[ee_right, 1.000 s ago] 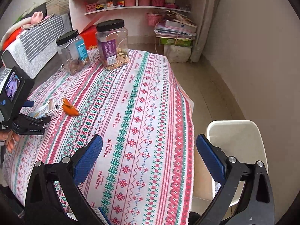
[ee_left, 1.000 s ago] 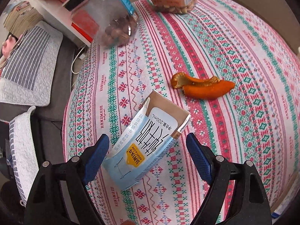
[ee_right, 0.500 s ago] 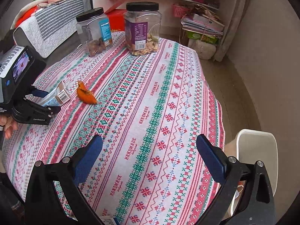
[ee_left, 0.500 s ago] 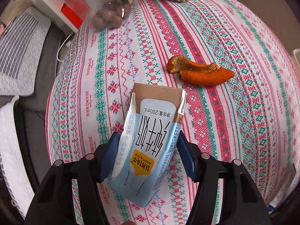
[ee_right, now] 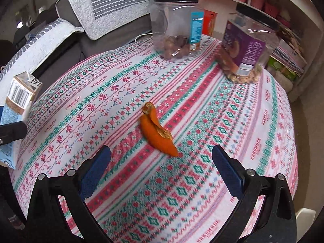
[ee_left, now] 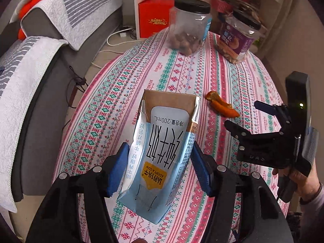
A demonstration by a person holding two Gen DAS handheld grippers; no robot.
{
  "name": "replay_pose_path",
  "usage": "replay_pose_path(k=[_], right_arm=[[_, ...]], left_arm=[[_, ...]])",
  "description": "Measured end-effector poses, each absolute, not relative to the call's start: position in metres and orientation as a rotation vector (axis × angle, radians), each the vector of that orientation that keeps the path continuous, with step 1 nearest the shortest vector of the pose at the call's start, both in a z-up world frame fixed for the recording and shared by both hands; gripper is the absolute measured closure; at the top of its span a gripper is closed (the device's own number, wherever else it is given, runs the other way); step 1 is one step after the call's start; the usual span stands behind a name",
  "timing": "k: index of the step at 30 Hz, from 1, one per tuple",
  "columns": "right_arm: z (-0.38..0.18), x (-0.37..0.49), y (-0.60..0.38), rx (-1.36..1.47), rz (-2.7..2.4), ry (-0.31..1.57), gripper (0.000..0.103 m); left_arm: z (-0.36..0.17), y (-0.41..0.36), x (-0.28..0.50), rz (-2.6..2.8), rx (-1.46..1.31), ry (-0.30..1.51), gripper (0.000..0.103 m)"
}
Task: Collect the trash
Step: 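Grasp the second orange peel with the right gripper while the left holds the carton, then carry the peel and milk carton over the white bin and release both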
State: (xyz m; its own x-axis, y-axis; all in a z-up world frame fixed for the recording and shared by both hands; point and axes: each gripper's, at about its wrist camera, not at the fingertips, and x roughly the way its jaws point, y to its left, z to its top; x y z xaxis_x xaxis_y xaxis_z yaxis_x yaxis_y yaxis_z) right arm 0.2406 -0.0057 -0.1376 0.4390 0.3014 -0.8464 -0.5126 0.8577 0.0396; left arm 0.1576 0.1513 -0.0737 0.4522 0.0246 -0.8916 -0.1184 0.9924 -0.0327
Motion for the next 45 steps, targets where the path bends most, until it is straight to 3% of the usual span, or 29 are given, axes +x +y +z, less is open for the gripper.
replay_pose_path(k=[6, 14, 17, 22, 45], right_arm=[[-0.158, 0.258, 0.012, -0.238, 0.510, 1.027, 0.013], [-0.163, 0.265, 0.006, -0.195, 0.467, 1.043, 0.071], [-0.158, 0.262, -0.002, -0.169, 0.434, 1.040, 0.082], [-0.137, 0.250, -0.020, -0.104, 0.383, 0.994, 0.086], [-0.027, 0.161, -0.105, -0.002, 0.248, 0.749, 0.086]], left_arm=[[-0.071, 0.161, 0.170, 0.125, -0.110, 1.046, 0.042], [-0.068, 0.162, 0.178, 0.152, -0.135, 1.012, 0.042], [-0.064, 0.160, 0.177, 0.168, -0.130, 0.987, 0.042], [-0.058, 0.162, 0.175, 0.183, -0.142, 0.953, 0.042], [-0.021, 0.135, 0.140, 0.174, -0.164, 0.754, 0.042]])
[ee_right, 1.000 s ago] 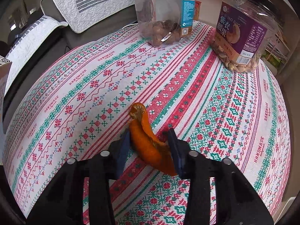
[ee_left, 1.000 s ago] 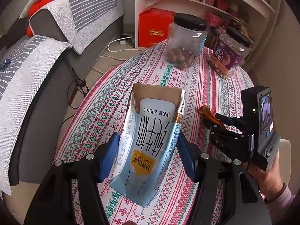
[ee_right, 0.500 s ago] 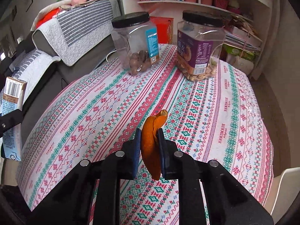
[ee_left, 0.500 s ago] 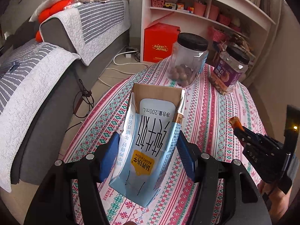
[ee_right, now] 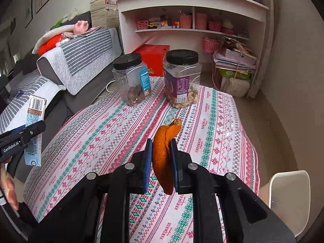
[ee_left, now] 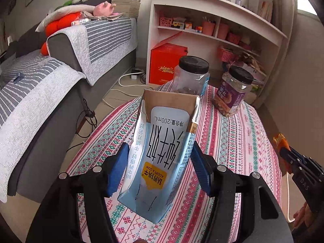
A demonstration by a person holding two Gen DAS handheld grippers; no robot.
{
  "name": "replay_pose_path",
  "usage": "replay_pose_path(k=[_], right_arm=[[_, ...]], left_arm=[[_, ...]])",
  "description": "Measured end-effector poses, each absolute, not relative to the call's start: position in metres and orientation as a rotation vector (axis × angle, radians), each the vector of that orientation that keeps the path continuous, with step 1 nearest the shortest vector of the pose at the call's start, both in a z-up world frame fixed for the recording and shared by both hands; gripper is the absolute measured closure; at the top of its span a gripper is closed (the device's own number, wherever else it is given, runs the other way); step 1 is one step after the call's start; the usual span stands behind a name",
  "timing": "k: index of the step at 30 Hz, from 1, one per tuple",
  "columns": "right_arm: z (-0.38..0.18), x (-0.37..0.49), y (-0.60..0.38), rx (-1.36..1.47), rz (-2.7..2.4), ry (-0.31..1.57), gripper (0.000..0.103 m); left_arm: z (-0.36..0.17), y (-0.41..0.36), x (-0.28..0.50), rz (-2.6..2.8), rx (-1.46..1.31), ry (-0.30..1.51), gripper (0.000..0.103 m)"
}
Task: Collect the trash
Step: 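Carry the peel and milk carton over the white bin and release both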
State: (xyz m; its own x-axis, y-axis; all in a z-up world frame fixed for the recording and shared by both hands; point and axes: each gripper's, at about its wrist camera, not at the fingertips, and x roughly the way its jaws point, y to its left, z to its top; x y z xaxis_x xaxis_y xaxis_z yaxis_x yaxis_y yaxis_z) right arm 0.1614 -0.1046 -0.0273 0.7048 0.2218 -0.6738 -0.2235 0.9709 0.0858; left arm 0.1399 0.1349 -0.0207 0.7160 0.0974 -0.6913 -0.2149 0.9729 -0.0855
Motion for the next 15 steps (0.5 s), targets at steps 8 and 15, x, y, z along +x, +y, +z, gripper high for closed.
replay_pose_path(k=[8, 15], right_arm=[[-0.022, 0.135, -0.138, 0.040, 0.214, 0.737, 0.086], [-0.022, 0.112, -0.158, 0.056, 0.195, 0.718, 0.086]], left_arm=[[-0.019, 0.104, 0.129, 0.113, -0.110, 0.732, 0.042], [-0.020, 0.077, 0.119, 0.060, -0.079, 0.733, 0.042]])
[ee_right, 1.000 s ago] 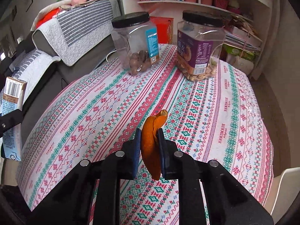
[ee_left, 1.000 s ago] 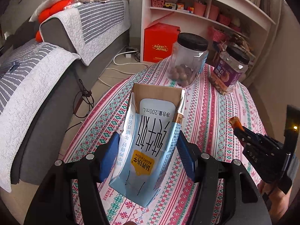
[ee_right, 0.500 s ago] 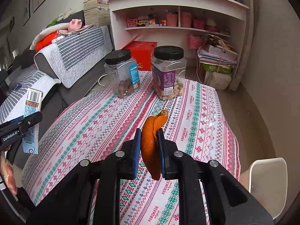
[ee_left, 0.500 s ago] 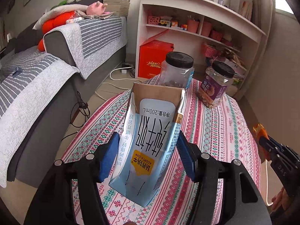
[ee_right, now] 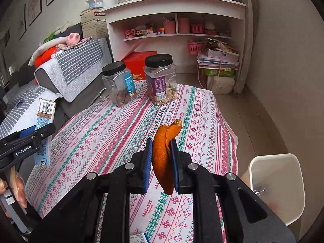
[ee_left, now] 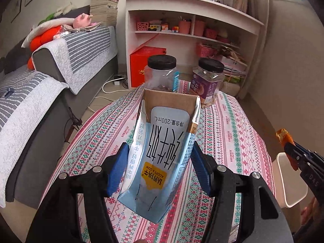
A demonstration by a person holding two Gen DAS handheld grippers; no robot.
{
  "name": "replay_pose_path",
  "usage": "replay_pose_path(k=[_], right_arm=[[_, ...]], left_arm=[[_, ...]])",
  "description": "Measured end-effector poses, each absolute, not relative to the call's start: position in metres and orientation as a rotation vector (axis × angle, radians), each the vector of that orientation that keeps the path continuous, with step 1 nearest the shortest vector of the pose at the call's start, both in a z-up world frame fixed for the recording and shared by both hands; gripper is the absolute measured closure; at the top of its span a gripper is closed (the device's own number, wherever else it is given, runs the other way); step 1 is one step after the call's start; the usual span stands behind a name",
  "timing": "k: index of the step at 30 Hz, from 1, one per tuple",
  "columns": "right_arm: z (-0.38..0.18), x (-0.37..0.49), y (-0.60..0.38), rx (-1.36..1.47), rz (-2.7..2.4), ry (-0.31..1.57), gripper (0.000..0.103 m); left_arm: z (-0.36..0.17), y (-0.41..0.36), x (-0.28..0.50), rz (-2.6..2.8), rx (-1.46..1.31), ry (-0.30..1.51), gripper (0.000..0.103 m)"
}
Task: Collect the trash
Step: 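Carry the peel and milk carton over the white bin and release both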
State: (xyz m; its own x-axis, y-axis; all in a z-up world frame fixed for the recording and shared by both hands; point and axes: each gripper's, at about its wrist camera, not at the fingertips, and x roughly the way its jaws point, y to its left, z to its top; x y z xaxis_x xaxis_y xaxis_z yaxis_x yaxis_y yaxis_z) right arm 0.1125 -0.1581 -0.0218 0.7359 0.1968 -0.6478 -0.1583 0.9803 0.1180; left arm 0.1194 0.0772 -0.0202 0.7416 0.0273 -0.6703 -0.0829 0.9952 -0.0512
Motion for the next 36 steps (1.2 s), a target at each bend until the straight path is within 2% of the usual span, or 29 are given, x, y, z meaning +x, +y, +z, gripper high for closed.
replay_pose_path(k=[28, 36], right_arm=[[-0.012, 0.051, -0.292, 0.114, -0.062, 0.647, 0.086], [-0.032, 0.045, -0.359, 0.233, -0.228, 0.726, 0.086]], left_arm=[[-0.050, -0.063, 0.099, -0.161, -0.018, 0.812, 0.042], [-0.045, -0.114, 0.105, -0.249, 0.011, 0.814, 0.042]])
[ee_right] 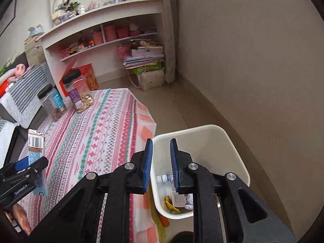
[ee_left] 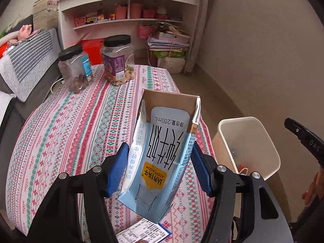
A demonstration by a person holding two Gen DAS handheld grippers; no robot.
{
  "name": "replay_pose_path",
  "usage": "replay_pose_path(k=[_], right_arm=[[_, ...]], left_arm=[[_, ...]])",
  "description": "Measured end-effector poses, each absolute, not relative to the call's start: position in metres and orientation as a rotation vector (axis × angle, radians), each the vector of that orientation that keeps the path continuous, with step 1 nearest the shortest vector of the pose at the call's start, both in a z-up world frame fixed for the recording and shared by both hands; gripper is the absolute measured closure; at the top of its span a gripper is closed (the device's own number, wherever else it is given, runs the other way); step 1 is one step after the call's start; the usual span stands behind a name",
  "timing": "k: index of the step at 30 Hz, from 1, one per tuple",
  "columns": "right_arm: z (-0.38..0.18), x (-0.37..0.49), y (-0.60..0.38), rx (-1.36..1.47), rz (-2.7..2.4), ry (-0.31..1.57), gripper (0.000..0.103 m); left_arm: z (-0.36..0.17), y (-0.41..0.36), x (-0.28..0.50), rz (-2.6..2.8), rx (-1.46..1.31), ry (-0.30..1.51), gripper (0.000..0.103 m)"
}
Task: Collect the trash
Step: 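Carry the peel and milk carton over the white bin and release both, then lower the left gripper to the table and grasp the blue-bordered packet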
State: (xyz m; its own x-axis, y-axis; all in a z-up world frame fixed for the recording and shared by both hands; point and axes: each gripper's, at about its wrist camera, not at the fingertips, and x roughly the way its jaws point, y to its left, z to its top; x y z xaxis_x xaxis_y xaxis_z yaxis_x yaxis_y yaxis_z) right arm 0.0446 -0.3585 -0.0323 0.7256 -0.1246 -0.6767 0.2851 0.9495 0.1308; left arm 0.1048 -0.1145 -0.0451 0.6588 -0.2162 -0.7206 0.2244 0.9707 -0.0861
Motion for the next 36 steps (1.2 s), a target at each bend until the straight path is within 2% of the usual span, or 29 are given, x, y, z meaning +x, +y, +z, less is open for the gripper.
replay_pose_path(k=[6, 7, 11, 13, 14, 17, 19, 20, 25, 36], right_arm=[[-0.035, 0.023, -0.392, 0.301, -0.311, 0.718, 0.084], [-0.036, 0.020, -0.396, 0.304, -0.323, 0.719, 0.081], [-0.037, 0.007, -0.412, 0.316, -0.402, 0.712, 0.056], [-0.037, 0.000, -0.421, 0.324, -0.442, 0.708, 0.049], [-0.038, -0.003, -0.423, 0.328, -0.462, 0.706, 0.040], [-0.040, -0.012, -0.427, 0.329, -0.516, 0.702, 0.024], [-0.041, -0.017, -0.429, 0.338, -0.528, 0.704, 0.021], [-0.041, -0.020, -0.430, 0.343, -0.533, 0.703, 0.020], [-0.038, -0.025, -0.430, 0.348, -0.532, 0.682, 0.013], [-0.032, -0.001, -0.396, 0.342, -0.404, 0.695, 0.009]], left_arm=[[-0.035, -0.165, 0.107, -0.346, 0.057, 0.800, 0.042], [-0.034, -0.174, 0.109, -0.362, 0.062, 0.803, 0.042], [-0.031, -0.219, 0.114, -0.432, 0.088, 0.813, 0.042], [-0.031, -0.242, 0.115, -0.469, 0.098, 0.815, 0.042], [-0.032, -0.252, 0.117, -0.485, 0.101, 0.820, 0.042], [-0.037, -0.279, 0.122, -0.555, 0.106, 0.853, 0.039], [-0.039, -0.291, 0.127, -0.586, 0.107, 0.876, 0.018], [-0.039, -0.293, 0.128, -0.589, 0.102, 0.882, 0.016], [-0.043, -0.272, 0.134, -0.549, 0.107, 0.920, 0.016], [-0.067, -0.173, 0.125, -0.453, 0.281, 1.027, 0.016]])
